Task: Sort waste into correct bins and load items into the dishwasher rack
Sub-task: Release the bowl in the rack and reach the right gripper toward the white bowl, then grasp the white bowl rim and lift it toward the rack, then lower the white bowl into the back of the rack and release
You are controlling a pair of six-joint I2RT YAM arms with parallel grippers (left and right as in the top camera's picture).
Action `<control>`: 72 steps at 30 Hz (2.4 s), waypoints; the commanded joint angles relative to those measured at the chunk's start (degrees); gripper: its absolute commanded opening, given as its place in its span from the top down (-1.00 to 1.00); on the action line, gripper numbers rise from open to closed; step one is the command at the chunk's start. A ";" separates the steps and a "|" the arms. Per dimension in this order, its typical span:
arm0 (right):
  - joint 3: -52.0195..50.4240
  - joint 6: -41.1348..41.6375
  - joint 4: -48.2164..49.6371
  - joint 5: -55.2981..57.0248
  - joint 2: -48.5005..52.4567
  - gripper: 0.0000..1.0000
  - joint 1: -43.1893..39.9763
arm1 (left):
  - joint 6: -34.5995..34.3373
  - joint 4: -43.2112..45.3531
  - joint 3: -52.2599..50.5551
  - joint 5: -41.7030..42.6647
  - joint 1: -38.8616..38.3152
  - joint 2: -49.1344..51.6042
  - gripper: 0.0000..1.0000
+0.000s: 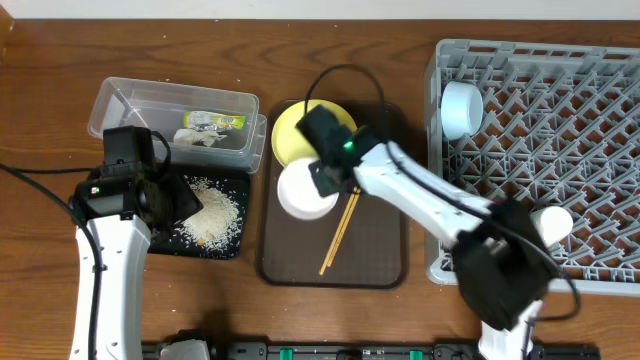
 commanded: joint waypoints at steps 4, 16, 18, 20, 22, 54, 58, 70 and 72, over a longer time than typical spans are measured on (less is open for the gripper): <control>2.29 -3.87 -0.31 3.65 -11.82 0.98 -6.64 | -0.52 -0.24 -0.20 -0.24 0.31 -0.20 -0.29; 2.29 -20.24 4.74 25.00 -22.99 0.98 -25.77 | -0.52 -0.22 -0.20 -0.24 0.31 -0.20 -0.29; 2.27 -22.95 6.99 31.28 -22.60 0.98 -28.89 | -0.52 -0.24 -0.20 -0.24 0.31 -0.20 -0.29; 2.27 -24.22 9.70 39.91 -21.62 0.98 -31.10 | -0.52 -0.22 -0.20 -0.24 0.31 -0.20 -0.29; 2.27 -25.75 12.81 48.11 -20.11 0.98 -32.72 | -0.52 -0.22 -0.20 -0.24 0.31 -0.20 -0.29; 2.27 -32.22 30.23 64.72 5.90 0.98 -38.25 | -0.55 -0.22 -0.20 -0.22 0.31 -0.20 -0.30; 2.27 -32.35 30.88 67.01 5.90 0.98 -38.47 | -0.55 -0.24 -0.20 -0.24 0.31 -0.20 -0.30; 2.27 -39.95 39.78 70.64 6.05 0.98 -38.51 | -0.52 -0.24 -0.20 -0.22 0.31 -0.20 -0.30; 2.27 -39.95 39.78 70.44 6.29 0.98 -38.49 | -0.52 -0.22 -0.20 -0.22 0.31 -0.20 -0.30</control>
